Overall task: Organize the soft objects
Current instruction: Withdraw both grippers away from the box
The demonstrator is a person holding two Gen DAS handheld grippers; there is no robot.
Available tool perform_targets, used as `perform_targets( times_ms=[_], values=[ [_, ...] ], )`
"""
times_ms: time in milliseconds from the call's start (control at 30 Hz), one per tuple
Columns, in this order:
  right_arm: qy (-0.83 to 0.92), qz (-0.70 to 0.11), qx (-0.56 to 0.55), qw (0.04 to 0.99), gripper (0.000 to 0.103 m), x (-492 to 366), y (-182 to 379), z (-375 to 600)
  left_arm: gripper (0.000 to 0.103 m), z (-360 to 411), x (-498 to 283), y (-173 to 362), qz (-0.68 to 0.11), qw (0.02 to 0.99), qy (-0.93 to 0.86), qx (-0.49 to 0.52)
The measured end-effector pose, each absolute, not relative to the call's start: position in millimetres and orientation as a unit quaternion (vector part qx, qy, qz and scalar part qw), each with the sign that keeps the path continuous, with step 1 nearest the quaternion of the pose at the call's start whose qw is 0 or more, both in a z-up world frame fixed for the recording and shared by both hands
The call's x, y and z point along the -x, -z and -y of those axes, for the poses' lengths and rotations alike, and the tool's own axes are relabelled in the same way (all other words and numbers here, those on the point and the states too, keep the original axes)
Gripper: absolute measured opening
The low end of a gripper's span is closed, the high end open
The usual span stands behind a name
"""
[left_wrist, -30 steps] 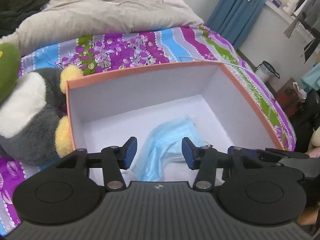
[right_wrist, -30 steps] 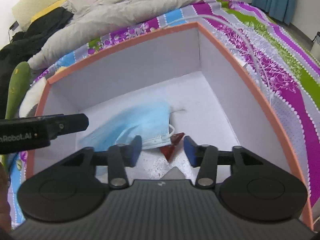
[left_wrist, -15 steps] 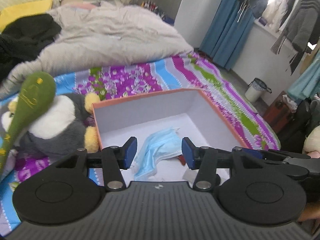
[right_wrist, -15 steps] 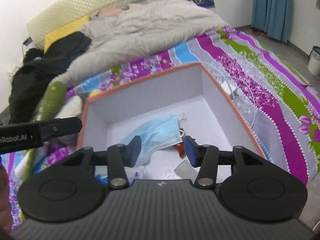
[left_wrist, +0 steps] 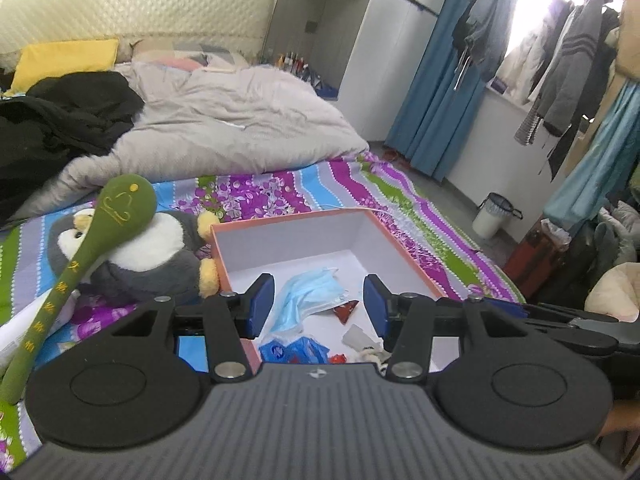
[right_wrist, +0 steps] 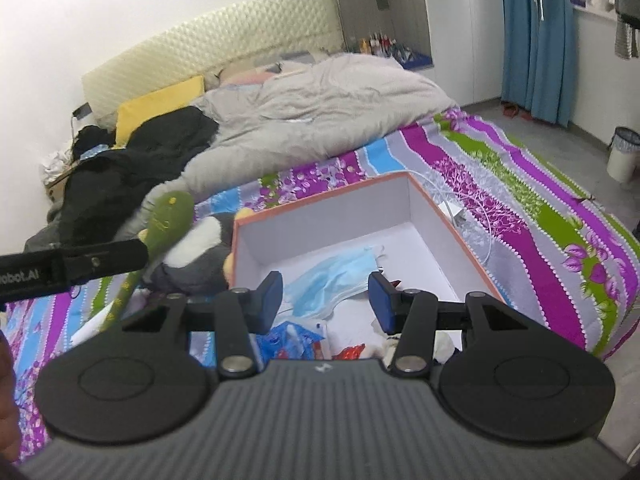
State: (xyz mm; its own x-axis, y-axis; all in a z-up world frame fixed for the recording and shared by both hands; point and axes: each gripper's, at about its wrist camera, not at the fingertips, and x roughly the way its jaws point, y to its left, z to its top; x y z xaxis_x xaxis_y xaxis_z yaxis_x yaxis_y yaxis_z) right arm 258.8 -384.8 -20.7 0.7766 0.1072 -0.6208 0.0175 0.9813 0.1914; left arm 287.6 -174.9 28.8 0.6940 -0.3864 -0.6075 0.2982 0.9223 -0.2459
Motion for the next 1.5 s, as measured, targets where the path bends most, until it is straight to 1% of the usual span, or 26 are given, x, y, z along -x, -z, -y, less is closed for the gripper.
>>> perform_targets(
  times_ms=[333,667,1000,1500],
  values=[
    [-0.034,-0.298,-0.082,0.950,0.050,-188.8,-2.1,359.6,0.055,146.2,-203.4,-50.1,-0.318,0.926,0.193,0.063],
    [-0.038,-0.282,-0.077,0.956,0.050,-134.5,-4.0,347.3,0.055,134.6,-144.5,-48.8,-0.311,0.928,0.196,0.057],
    [-0.038,-0.275,-0.088,0.957,0.050,-100.5,2.7,342.3,0.055,134.0,-112.6,-42.9,-0.307,0.929,0.200,0.046],
    [-0.031,-0.283,-0.086,0.955,0.050,-68.9,15.5,337.6,0.055,124.2,-89.1,-24.2,-0.321,0.925,0.201,0.042]
  ],
)
